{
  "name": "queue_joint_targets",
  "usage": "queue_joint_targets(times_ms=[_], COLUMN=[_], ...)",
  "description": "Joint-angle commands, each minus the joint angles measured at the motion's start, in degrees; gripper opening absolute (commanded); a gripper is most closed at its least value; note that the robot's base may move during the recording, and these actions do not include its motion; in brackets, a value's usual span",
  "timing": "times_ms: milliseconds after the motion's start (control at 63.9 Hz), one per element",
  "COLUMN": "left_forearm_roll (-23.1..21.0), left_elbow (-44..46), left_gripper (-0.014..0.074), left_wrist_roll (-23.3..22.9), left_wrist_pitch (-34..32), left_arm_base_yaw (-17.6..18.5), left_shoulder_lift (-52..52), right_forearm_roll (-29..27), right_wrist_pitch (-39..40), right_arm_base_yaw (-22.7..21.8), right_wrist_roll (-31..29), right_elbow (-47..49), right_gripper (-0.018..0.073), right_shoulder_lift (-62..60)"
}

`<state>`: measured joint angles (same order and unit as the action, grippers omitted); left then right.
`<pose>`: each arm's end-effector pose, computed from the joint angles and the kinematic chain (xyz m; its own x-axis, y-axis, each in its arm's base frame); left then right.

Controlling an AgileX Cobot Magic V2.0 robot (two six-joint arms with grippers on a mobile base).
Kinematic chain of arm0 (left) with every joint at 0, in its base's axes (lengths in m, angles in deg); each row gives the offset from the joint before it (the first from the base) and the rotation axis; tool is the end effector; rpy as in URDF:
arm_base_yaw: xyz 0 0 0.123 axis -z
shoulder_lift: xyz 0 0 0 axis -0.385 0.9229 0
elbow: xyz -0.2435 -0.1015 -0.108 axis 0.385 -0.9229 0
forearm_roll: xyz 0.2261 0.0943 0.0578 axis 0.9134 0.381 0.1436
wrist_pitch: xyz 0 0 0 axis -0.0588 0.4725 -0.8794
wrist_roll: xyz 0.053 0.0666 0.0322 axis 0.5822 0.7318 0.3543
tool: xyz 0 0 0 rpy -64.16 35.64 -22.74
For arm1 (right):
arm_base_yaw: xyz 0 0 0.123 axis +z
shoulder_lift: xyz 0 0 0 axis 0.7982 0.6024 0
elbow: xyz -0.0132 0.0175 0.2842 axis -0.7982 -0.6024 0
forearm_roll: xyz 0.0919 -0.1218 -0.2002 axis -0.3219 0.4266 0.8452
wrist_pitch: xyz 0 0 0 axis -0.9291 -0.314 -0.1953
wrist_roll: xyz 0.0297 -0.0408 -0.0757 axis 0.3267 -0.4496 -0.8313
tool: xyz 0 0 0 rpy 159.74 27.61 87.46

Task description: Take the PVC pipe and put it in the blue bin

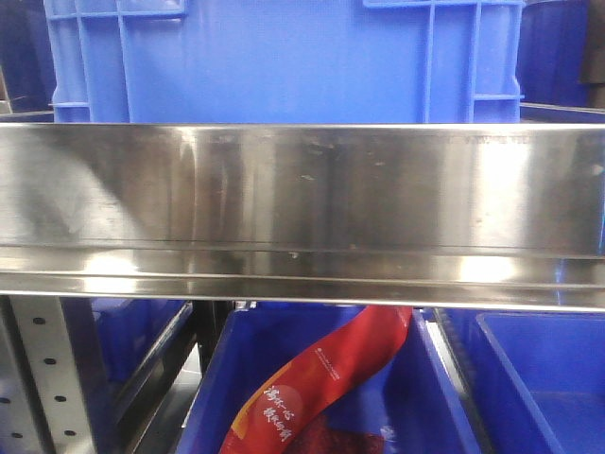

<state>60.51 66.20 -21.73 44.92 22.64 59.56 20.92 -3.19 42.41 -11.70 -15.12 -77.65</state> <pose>0.1009 -0.0008 0.3822 0.0080 -0.0905 -0.9959 0.0101 0.9959 -0.0904 0.0556 -0.0103 0.2104 0.0607 0.0200 -0.9980 0.1812 0.9830 0.0307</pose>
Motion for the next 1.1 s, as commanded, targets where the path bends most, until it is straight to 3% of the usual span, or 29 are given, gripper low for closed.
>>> queue_joint_targets(times_ms=[0,313,423,532,736,861,1080], left_forearm_roll=[0.13,0.26,4.55,5.00,5.11,5.11,5.00], left_elbow=[-0.05,-0.27,-2.83,-11.77,-31.70,-38.35,-39.42], left_gripper=[-0.0111,-0.0111,-0.0111,-0.0111,-0.0111,-0.0111,-0.0111], left_wrist_roll=[-0.40,-0.30,-0.04,-0.04,-0.04,-0.04,-0.04], left_wrist_pitch=[-1.08,-1.07,-0.62,-1.64,-16.79,-14.40,-15.29], left_arm_base_yaw=[-0.28,-0.28,-0.28,-0.28,-0.28,-0.28,-0.28], left_shoulder_lift=[-0.26,-0.39,-2.61,-8.09,-20.69,-29.51,-29.51], right_forearm_roll=[-0.21,-0.21,-0.21,-0.21,-0.21,-0.21,-0.21], right_wrist_pitch=[1.00,1.00,1.00,1.00,1.00,1.00,1.11], right_arm_base_yaw=[-0.26,-0.26,-0.26,-0.26,-0.26,-0.26,-0.26], right_wrist_roll=[-0.27,-0.27,-0.27,-0.27,-0.27,-0.27,-0.27], right_elbow=[0.00,0.00,0.00,0.00,0.00,0.00,0.00], right_gripper=[-0.0168,-0.0168,-0.0168,-0.0168,-0.0168,-0.0168,-0.0168], right_shoulder_lift=[-0.16,-0.16,-0.16,-0.16,-0.16,-0.16,-0.16])
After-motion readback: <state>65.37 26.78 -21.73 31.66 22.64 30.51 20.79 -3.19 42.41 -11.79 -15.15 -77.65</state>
